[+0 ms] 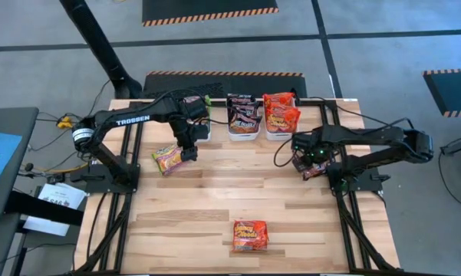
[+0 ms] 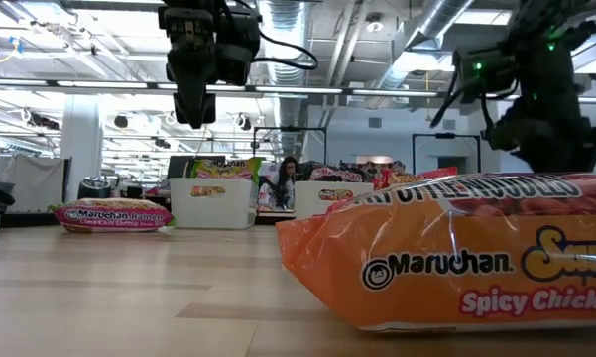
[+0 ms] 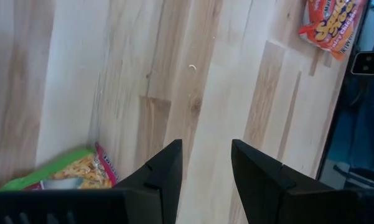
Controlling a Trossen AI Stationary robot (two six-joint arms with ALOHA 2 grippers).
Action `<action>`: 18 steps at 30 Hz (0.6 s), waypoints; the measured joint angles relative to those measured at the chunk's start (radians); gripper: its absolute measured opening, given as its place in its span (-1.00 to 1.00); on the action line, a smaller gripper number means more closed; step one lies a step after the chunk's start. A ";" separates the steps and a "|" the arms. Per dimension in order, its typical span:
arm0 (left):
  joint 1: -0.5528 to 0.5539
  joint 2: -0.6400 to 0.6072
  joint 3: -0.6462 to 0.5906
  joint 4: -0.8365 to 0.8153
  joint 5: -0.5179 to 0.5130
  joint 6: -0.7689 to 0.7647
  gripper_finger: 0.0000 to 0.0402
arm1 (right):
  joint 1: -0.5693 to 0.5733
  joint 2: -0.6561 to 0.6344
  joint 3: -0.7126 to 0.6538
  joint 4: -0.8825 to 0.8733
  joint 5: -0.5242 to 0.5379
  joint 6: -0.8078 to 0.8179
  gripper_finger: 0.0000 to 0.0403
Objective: Sort Maruchan noodles
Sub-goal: Put the black noodle pack into the middle white bin
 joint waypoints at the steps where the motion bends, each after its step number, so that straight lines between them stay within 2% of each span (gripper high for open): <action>1: 0.000 0.000 0.000 0.000 -0.006 0.000 -0.39 | -0.011 0.000 -0.010 0.019 0.000 -0.003 0.04; 6: 0.000 0.000 0.000 0.000 -0.013 -0.004 -0.39 | -0.065 -0.001 -0.082 0.145 -0.002 -0.006 0.08; 12: 0.000 0.000 0.000 0.000 -0.016 0.000 -0.39 | -0.096 -0.005 -0.130 0.187 -0.010 0.016 0.05; 15: 0.000 0.000 0.000 -0.001 -0.016 0.002 -0.39 | -0.094 -0.005 -0.132 0.195 -0.007 0.020 -0.08; 18: 0.000 0.000 0.000 -0.001 -0.020 0.004 -0.39 | -0.094 -0.006 -0.135 0.206 -0.011 0.029 -0.33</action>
